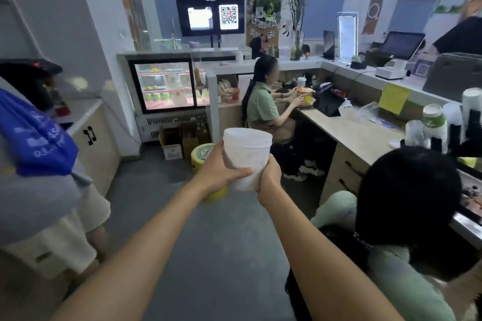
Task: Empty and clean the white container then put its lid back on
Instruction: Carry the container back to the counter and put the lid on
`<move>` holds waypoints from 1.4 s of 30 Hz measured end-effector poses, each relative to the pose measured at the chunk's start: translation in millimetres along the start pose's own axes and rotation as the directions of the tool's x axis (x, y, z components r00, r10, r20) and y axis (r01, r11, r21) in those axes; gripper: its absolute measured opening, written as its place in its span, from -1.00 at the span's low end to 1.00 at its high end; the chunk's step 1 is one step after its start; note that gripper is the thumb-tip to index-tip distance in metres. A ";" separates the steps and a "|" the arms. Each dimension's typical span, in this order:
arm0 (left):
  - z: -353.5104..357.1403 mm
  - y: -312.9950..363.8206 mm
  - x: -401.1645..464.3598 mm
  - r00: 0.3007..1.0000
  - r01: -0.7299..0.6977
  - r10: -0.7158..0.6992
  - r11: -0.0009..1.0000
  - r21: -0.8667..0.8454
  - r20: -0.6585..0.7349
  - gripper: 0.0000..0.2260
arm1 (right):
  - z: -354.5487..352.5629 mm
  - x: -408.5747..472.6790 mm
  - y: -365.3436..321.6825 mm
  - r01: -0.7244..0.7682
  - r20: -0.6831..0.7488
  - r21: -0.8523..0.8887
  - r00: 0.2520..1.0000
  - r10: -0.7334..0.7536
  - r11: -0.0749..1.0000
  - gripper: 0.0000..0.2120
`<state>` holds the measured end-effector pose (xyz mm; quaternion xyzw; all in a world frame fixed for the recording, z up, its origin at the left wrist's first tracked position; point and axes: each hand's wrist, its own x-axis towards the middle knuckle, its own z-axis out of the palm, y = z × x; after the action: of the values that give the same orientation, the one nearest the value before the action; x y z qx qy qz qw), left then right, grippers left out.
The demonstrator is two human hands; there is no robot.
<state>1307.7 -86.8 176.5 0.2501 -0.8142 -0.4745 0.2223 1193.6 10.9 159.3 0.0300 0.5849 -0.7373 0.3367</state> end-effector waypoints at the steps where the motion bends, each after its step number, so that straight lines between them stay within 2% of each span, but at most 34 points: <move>1: -4.0 -2.3 18.1 1.000 -0.003 0.003 1.000 -0.004 -0.003 -0.16 | 9.2 14.2 -5.3 0.008 -0.010 0.004 1.000 -0.008 1.000 -0.56; 4: -13.1 -9.8 94.9 0.998 -0.015 0.015 1.000 0.004 0.053 -0.12 | 37.3 68.2 -30.4 0.034 -0.049 -0.012 0.998 -0.035 0.999 -0.59; 9: -6.1 -35.5 217.3 0.986 -0.052 0.054 0.998 -0.017 0.157 0.07 | 64.2 175.0 -62.7 0.060 -0.147 0.016 0.988 -0.057 0.998 -0.61; 16: 19.0 -53.1 389.7 0.932 -0.106 0.137 0.989 -0.107 0.337 0.11 | 85.5 307.3 -117.9 0.186 -0.329 -0.015 0.927 -0.180 0.983 -0.66; 18: 32.4 -52.3 430.7 0.897 -0.122 0.164 0.984 -0.127 0.411 0.17 | 84.8 329.0 -130.1 0.224 -0.367 -0.057 0.901 -0.230 0.973 -0.72; 21: 62.7 -52.9 477.8 0.863 -0.124 0.189 0.978 -0.167 0.468 0.19 | 74.7 359.5 -146.8 0.264 -0.401 -0.156 0.864 -0.306 0.952 -0.90; 22: 75.5 -51.4 493.5 0.847 -0.131 0.200 0.976 -0.172 0.493 0.18 | 69.1 370.9 -153.0 0.260 -0.431 -0.150 0.851 -0.299 0.954 -0.90; 25: 114.6 -48.2 532.9 0.785 -0.124 0.213 0.974 -0.189 0.582 0.23 | 43.5 406.7 -168.0 0.233 -0.550 -0.018 0.810 -0.204 0.972 -0.68; 27: 146.9 -45.7 558.2 0.741 -0.126 0.212 0.976 -0.178 0.638 0.25 | 19.7 436.5 -174.2 0.229 -0.603 0.075 0.785 -0.139 0.971 -0.59; 31: 218.4 -37.1 604.3 0.665 -0.137 0.213 0.977 -0.164 0.716 0.19 | -29.8 486.6 -193.1 0.273 -0.679 0.145 0.726 -0.105 0.951 -0.71; 36: 319.9 -10.3 661.7 0.595 -0.153 0.214 0.976 -0.152 0.774 0.05 | -105.5 550.9 -231.2 0.322 -0.717 0.159 0.687 -0.115 0.933 -0.71; 42: 420.2 17.5 698.6 0.515 -0.128 0.203 0.979 -0.159 0.833 0.00 | -180.2 596.5 -262.2 0.339 -0.758 0.296 0.652 0.003 0.893 -0.69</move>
<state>510.3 -233.3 89.6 -0.0978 -0.8209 -0.5436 -0.1452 531.1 -82.0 62.3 0.3413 0.5013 -0.7950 -0.0161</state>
